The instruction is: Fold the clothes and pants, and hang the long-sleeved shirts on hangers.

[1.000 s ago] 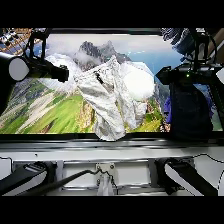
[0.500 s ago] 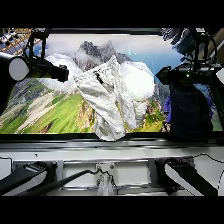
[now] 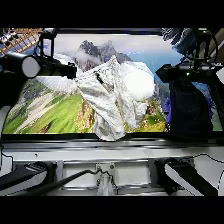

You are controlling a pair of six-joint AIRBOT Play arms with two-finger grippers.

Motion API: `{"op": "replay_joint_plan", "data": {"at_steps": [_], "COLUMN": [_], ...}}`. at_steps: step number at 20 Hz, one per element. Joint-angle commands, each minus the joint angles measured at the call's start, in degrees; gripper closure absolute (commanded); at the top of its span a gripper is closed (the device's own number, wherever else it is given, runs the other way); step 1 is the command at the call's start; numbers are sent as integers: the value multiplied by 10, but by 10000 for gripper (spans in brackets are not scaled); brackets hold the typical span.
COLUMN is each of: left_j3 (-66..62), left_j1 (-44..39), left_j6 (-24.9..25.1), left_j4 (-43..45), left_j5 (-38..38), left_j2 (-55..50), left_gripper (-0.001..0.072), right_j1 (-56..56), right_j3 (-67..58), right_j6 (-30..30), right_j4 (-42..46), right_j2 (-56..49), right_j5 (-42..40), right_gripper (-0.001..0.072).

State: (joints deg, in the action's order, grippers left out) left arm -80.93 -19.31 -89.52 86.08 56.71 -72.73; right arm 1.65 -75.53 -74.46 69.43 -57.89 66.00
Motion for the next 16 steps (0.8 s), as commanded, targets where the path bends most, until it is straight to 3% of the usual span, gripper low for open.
{"op": "replay_joint_plan", "data": {"at_steps": [1,3,7,9,13,16], "left_j3": [0,1,0,0,0,0], "left_j1": [9,37,94,128,151,151], "left_j6": [-64,-167,-181,-180,-31,-26], "left_j4": [5,6,-37,-97,-268,-270], "left_j5": [-20,-3,-43,-83,-133,-147], "left_j2": [-56,-99,-172,-202,-269,-311], "left_gripper": [220,220,220,219,219,220], "right_j1": [1,1,1,3,50,95], "right_j3": [-1,-1,-2,0,0,0], "right_j6": [-1,0,-11,-11,-11,-11], "right_j4": [-7,-8,-55,-94,-104,-103], "right_j2": [0,0,-1,-2,-1,-1], "right_j5": [-62,-88,-83,-55,-37,-40], "right_gripper": [122,122,124,129,141,141]}}
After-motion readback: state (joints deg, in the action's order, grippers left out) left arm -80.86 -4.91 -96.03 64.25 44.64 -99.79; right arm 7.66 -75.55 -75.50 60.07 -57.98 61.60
